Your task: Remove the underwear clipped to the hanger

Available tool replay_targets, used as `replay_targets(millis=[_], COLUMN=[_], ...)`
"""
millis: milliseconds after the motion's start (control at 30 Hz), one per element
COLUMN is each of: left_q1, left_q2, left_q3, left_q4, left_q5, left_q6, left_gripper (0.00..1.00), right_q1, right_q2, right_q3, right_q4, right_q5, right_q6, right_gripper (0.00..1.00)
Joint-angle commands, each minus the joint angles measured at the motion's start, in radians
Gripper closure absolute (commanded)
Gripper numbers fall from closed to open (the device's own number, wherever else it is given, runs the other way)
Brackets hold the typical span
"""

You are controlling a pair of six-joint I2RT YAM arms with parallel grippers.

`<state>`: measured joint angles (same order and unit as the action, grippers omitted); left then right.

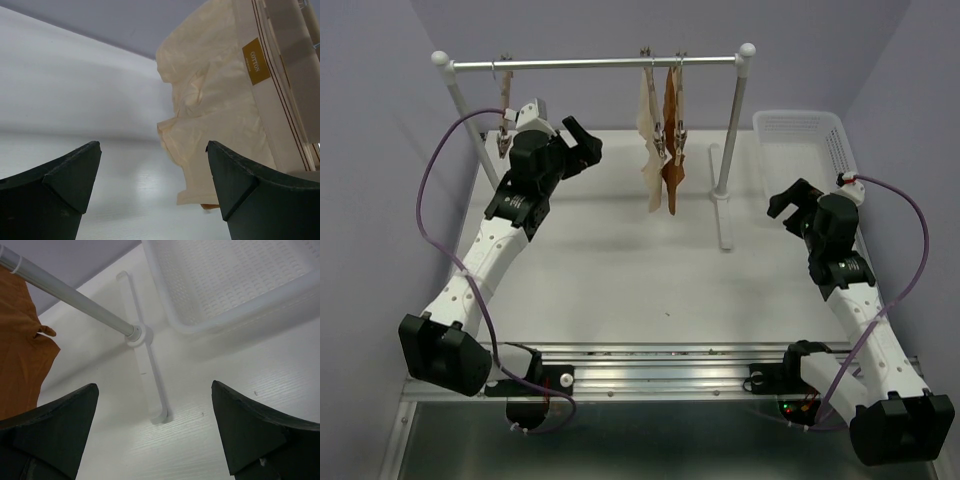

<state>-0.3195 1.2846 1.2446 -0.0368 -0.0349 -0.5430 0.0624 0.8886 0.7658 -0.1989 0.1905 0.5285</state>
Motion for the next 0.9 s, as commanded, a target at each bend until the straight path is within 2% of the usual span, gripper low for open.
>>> replay_targets(millis=[0, 233, 433, 867], left_q1=[-0.021, -0.115, -0.165, -0.219], left_q2=[0.018, 0.125, 0.270, 0.528], left_q3=[0.097, 0.298, 0.534, 0.912], left_q4=[0.002, -0.035, -0.138, -0.319], left_q5=[0.019, -0.028, -0.069, -0.071], left_q6=[-0.002, 0.023, 0.048, 0.054], left_gripper=[0.01, 0.01, 0.01, 0.01], right_q1=[0.002, 0.002, 0.002, 0.002], right_q2=[-0.033, -0.034, -0.017, -0.014], right_q3=[0.032, 0.026, 0.024, 0.012], right_q4=[0.049, 0.078, 0.061, 0.047], right_q5=[-0.054, -0.146, -0.148, -0.099], right_q6=[-0.044, -0.070, -0.082, -0.096], right_gripper=[0.00, 0.00, 0.00, 0.00])
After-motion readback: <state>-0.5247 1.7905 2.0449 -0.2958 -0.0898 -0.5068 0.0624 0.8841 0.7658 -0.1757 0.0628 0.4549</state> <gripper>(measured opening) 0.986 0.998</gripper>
